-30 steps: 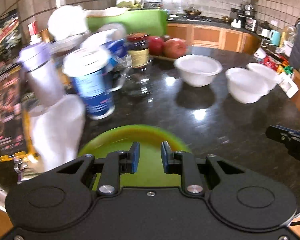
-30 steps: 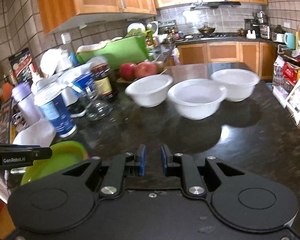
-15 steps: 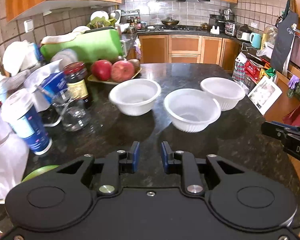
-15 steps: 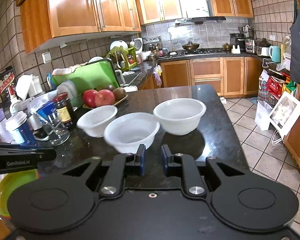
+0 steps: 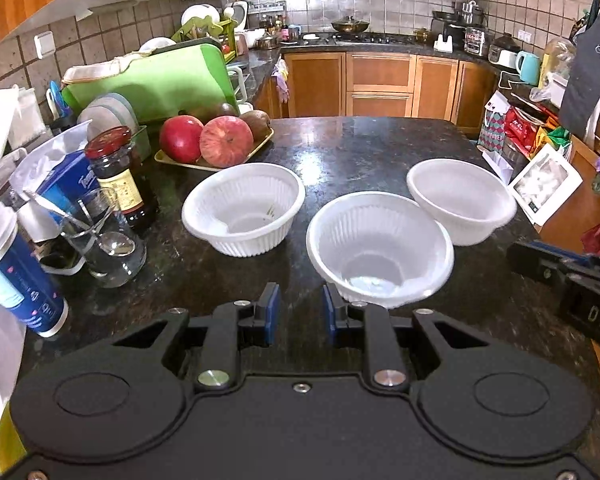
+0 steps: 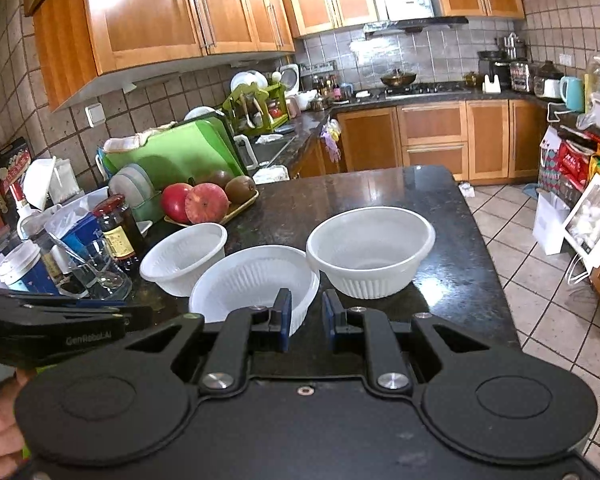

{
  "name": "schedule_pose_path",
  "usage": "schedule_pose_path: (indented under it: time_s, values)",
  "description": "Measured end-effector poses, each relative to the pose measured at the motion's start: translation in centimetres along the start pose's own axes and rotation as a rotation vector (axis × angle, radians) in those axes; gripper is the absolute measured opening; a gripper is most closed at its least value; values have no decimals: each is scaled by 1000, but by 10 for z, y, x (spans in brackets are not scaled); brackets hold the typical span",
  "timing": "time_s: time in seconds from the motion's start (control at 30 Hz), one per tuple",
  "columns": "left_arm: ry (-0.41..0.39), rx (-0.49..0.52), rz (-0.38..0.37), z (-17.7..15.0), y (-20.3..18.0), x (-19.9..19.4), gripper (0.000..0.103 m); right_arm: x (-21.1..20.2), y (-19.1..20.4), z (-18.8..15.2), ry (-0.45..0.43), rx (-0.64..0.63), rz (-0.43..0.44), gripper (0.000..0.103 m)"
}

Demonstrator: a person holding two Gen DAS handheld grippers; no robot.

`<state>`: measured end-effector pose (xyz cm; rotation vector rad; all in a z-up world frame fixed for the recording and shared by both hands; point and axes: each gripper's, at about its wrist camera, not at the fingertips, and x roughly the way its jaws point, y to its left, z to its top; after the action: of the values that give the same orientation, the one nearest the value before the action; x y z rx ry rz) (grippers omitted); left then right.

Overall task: Organize plates and bowls
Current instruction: 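Reach the left tool to a white bowl rim and close it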

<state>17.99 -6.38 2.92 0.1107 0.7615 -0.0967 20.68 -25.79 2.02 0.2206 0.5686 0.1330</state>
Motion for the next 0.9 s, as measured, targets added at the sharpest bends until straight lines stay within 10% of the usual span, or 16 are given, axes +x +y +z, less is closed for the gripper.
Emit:
schedule_pose_path:
  time_s: [0.9]
  values:
    - [141, -1, -49, 31, 1, 62, 31, 92, -14, 14, 171, 62, -9, 23]
